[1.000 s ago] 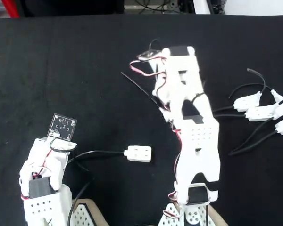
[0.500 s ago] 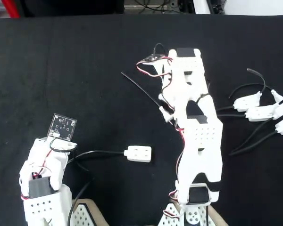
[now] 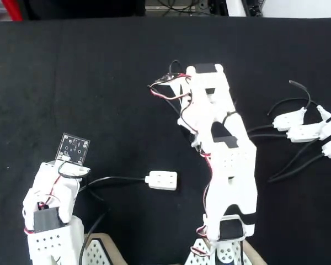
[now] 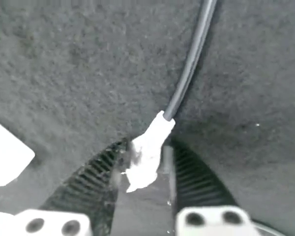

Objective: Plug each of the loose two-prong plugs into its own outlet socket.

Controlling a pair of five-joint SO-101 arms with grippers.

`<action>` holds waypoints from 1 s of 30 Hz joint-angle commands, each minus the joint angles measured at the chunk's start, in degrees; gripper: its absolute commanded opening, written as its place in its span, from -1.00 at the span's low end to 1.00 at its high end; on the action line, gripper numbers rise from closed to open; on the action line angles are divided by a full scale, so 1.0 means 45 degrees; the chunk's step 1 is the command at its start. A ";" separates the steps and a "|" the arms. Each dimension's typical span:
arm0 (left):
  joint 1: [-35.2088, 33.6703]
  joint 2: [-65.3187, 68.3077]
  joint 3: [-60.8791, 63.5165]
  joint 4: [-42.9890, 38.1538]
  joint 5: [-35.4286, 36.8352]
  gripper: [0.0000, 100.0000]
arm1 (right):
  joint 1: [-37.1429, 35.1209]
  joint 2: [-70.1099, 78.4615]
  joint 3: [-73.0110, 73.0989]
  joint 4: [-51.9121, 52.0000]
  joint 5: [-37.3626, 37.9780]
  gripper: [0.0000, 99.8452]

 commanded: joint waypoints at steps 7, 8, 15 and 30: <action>-0.0049 -0.0078 0.0244 -0.0156 -0.0117 -0.78 | -0.0078 0.0010 -0.0733 0.0215 -0.1407 -0.98; -0.0049 -0.0078 0.0244 -0.0156 -0.0117 -0.78 | -0.0098 0.0010 -0.0987 0.0313 -0.1582 -0.98; -0.0049 -0.0078 0.0244 -0.0156 -0.0117 -0.78 | -0.0078 -0.0049 -0.2530 0.1368 -0.2168 -0.98; -0.0029 -0.0078 0.0244 -0.0156 -0.0117 -0.78 | -0.1661 -0.7512 0.5148 -0.2637 -0.2872 -0.98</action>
